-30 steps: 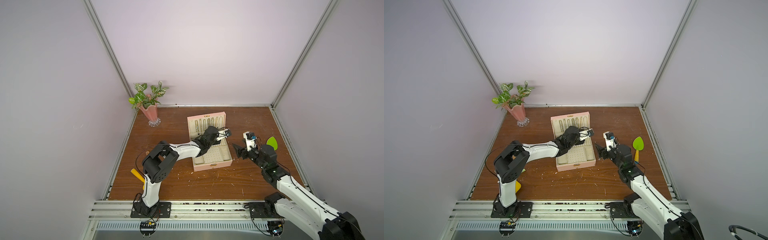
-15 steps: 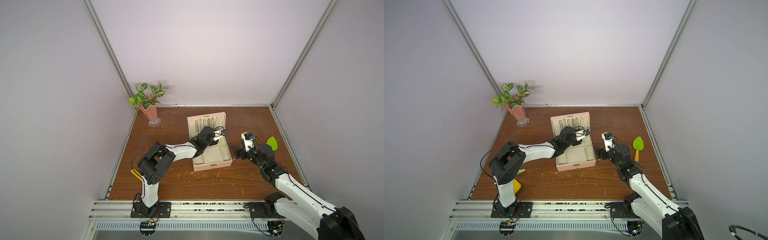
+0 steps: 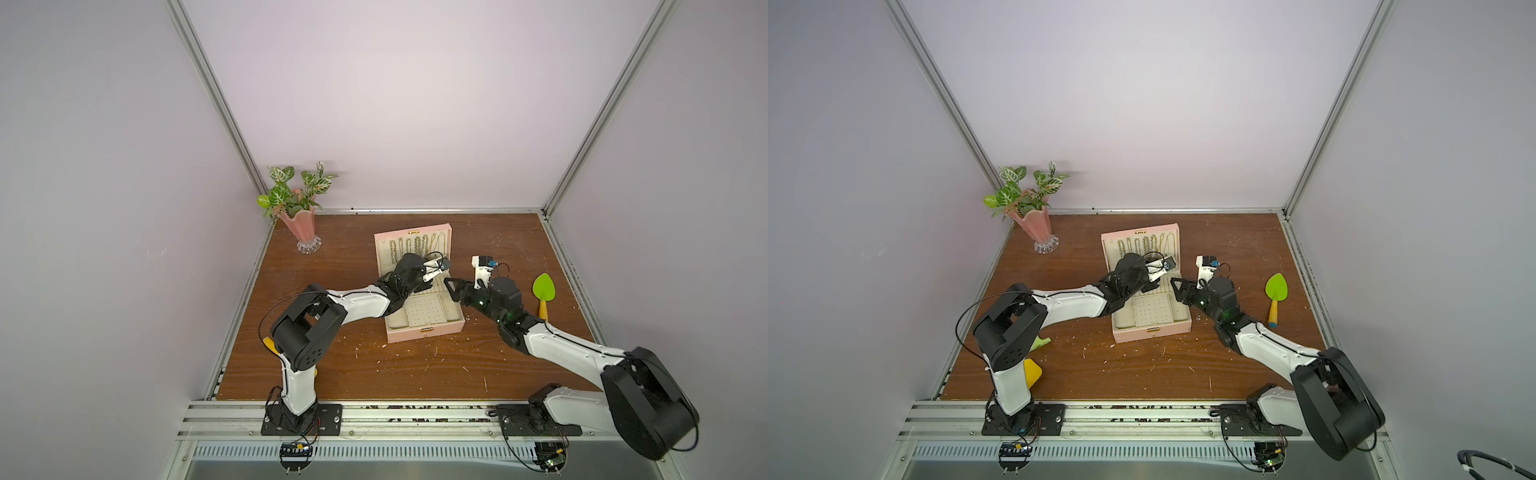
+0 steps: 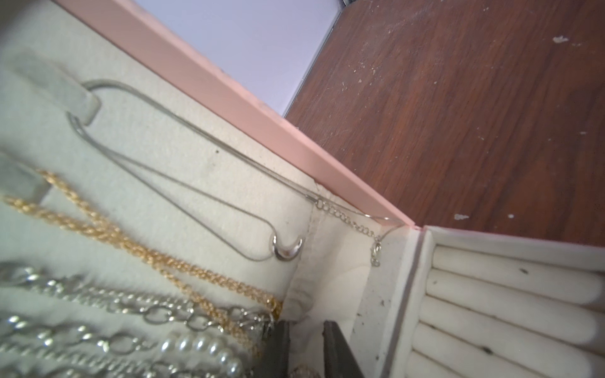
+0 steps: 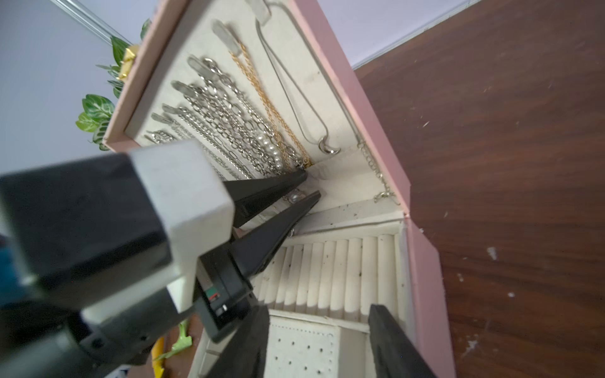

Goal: Put jewelry chain into jewelry box
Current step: Open the storage slot of the jewelry box.

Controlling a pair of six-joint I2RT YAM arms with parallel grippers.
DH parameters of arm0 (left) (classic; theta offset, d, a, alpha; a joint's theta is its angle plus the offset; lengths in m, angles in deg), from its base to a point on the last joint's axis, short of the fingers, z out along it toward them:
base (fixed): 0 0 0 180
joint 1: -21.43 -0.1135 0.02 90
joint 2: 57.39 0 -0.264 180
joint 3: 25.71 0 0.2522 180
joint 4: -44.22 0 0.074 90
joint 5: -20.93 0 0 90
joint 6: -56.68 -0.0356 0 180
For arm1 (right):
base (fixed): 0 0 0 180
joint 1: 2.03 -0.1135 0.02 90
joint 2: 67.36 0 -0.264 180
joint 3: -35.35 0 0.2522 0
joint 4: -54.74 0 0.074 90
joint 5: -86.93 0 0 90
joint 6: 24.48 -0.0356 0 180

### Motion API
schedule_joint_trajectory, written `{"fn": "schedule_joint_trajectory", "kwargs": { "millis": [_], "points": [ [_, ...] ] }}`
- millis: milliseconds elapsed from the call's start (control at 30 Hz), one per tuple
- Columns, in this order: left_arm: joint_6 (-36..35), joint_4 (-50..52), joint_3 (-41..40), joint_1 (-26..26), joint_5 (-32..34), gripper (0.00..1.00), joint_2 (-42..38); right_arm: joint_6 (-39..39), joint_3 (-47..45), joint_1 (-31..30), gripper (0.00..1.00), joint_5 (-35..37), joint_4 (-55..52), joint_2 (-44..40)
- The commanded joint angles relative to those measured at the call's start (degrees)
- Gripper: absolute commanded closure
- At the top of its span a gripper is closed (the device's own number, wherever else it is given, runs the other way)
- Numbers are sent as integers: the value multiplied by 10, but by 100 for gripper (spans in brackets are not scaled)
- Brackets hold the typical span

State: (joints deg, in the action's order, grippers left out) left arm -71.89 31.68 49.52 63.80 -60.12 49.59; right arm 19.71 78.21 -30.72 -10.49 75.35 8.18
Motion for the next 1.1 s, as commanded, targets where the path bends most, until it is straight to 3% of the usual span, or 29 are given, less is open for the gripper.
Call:
{"fn": "schedule_joint_trajectory", "kwargs": {
  "millis": [0,167,367,1067],
  "points": [
    [-2,-16,-11,-12,-1,73,-12,-137,35,-20,51,38,96,41],
    [-6,-31,-21,-20,-3,73,-14,-212,49,-21,54,85,144,96],
    [-5,-35,-25,-27,-10,73,-18,-250,89,-20,57,111,143,150],
    [-12,-42,-25,-28,-18,72,-17,-275,164,-14,59,118,165,242]
  ]
}}
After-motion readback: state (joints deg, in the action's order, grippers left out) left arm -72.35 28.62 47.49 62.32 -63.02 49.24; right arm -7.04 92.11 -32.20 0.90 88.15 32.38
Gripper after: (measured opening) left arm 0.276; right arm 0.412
